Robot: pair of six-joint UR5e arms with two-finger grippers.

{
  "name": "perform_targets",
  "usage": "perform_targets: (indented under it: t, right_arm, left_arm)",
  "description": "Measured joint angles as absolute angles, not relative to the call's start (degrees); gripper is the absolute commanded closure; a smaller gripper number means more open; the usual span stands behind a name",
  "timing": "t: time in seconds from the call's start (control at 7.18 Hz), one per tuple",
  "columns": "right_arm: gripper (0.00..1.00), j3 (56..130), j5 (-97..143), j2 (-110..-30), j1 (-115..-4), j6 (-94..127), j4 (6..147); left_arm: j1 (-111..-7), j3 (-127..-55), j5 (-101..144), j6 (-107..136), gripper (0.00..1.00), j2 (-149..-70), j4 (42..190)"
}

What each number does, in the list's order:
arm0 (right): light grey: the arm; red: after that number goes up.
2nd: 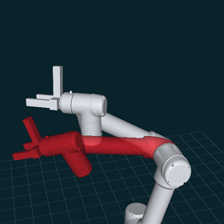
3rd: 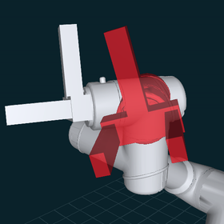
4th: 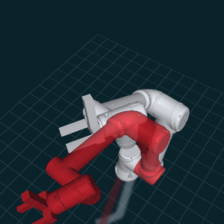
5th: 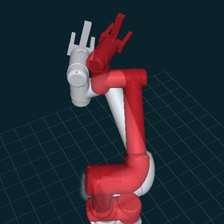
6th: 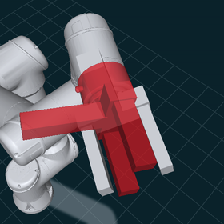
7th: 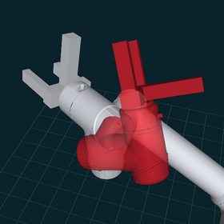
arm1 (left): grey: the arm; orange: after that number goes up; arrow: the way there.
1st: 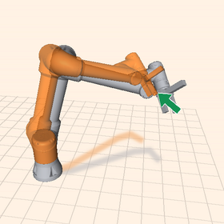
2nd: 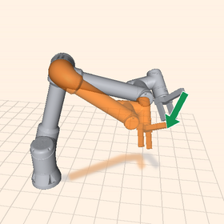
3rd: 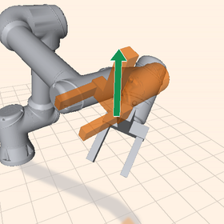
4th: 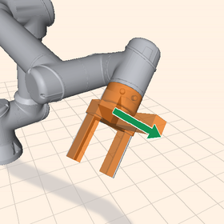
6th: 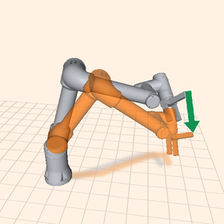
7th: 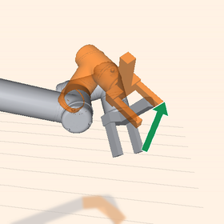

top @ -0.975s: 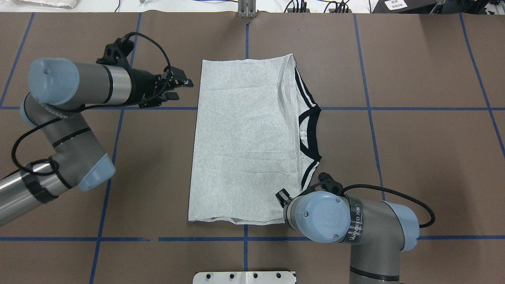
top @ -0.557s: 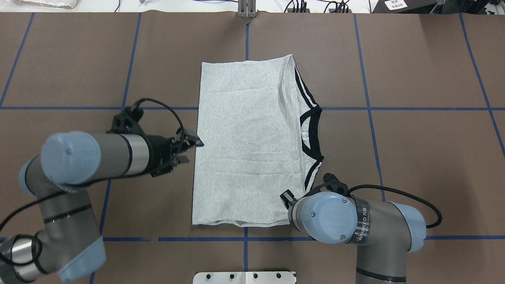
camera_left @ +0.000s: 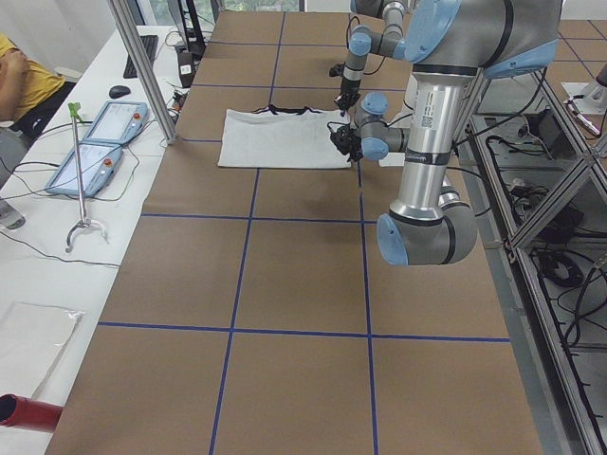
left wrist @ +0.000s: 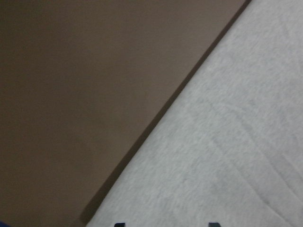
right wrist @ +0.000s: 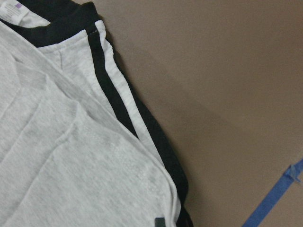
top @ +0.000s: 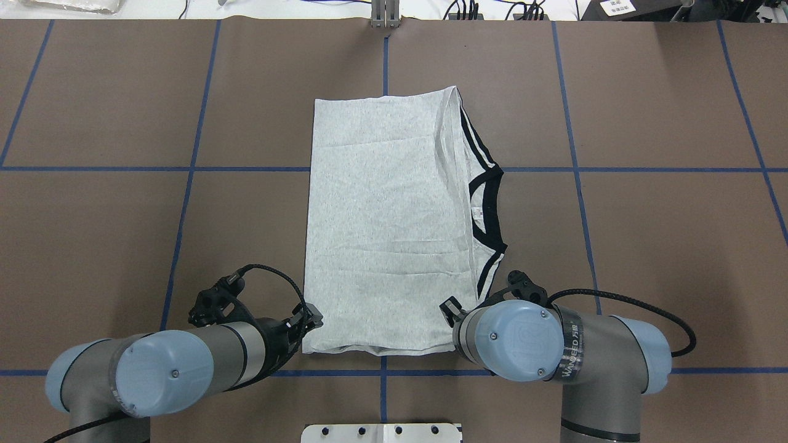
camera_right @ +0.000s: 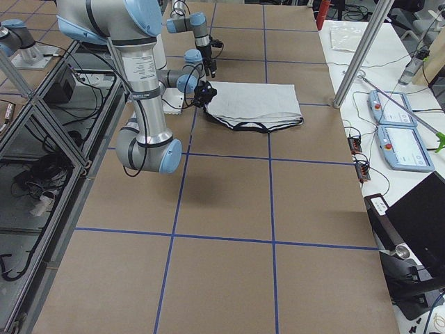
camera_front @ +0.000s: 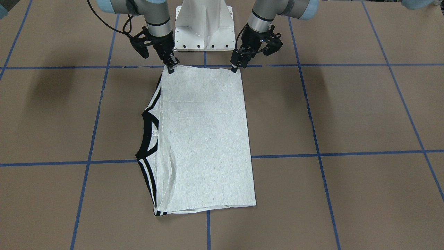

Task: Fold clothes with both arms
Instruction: 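Move the left gripper to the shirt's near corner beside the right gripper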

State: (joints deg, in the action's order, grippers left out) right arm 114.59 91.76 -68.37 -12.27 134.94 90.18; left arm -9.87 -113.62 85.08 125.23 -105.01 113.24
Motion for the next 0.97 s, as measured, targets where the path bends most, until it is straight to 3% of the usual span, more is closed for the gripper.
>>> perform_targets:
  t: [0.97]
  right_arm:
    - [1.0,114.6,91.8,-68.4,-12.2,134.7,90.2]
  left_arm:
    - [-7.5,-110.9,84.5,125.7,0.43,-105.6,113.0]
